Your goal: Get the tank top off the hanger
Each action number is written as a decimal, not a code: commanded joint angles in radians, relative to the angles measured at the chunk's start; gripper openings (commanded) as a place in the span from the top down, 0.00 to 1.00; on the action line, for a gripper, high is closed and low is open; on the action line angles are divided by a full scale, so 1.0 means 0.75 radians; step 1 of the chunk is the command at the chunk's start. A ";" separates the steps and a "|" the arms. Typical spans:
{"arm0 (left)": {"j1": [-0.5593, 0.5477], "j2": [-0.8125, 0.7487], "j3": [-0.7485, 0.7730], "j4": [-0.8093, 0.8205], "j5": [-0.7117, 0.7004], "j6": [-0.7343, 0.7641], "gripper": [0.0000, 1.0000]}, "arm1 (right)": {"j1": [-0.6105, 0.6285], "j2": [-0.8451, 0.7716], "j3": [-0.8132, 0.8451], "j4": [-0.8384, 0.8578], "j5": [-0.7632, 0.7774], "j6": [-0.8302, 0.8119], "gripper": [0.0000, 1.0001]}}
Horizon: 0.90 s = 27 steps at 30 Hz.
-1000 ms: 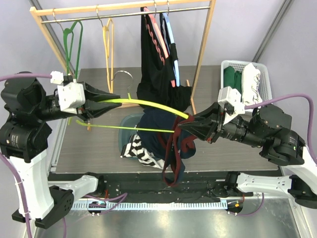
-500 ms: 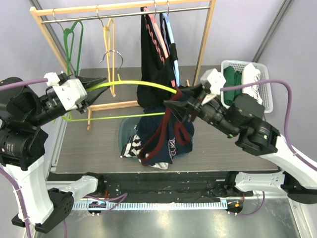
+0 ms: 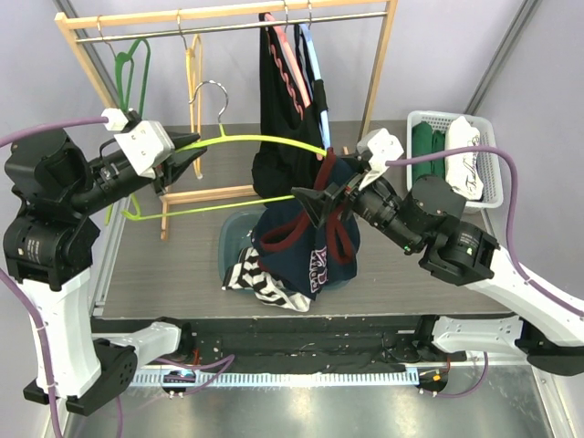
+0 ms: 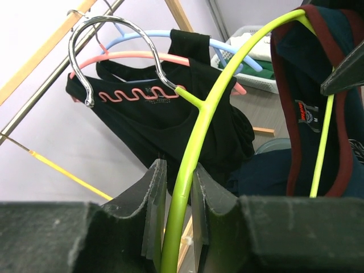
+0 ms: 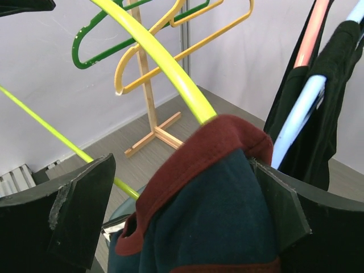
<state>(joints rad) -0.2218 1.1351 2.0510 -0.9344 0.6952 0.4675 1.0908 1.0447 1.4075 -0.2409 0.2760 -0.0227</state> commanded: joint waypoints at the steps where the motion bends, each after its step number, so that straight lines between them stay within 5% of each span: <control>1: 0.005 -0.031 0.031 0.166 -0.037 -0.075 0.94 | -0.006 -0.090 -0.062 0.033 0.066 0.018 0.00; 8: 0.003 -0.043 0.061 0.133 0.042 -0.153 0.92 | -0.006 -0.317 -0.457 0.628 -0.046 -0.023 0.00; 17: 0.003 -0.059 0.078 0.135 -0.011 -0.133 0.92 | -0.008 -0.231 -0.396 0.470 -0.092 0.067 0.02; 23: 0.005 -0.067 0.080 0.109 -0.043 -0.090 0.90 | -0.015 -0.298 -0.433 0.403 -0.063 0.114 0.34; 27: 0.003 -0.067 0.076 0.105 -0.039 -0.087 0.90 | -0.015 -0.384 -0.475 0.329 0.004 0.143 0.38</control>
<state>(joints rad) -0.2203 1.0855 2.0792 -0.9470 0.6926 0.4057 1.0779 0.8299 1.0702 0.0410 0.2386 0.0429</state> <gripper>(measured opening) 0.198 0.625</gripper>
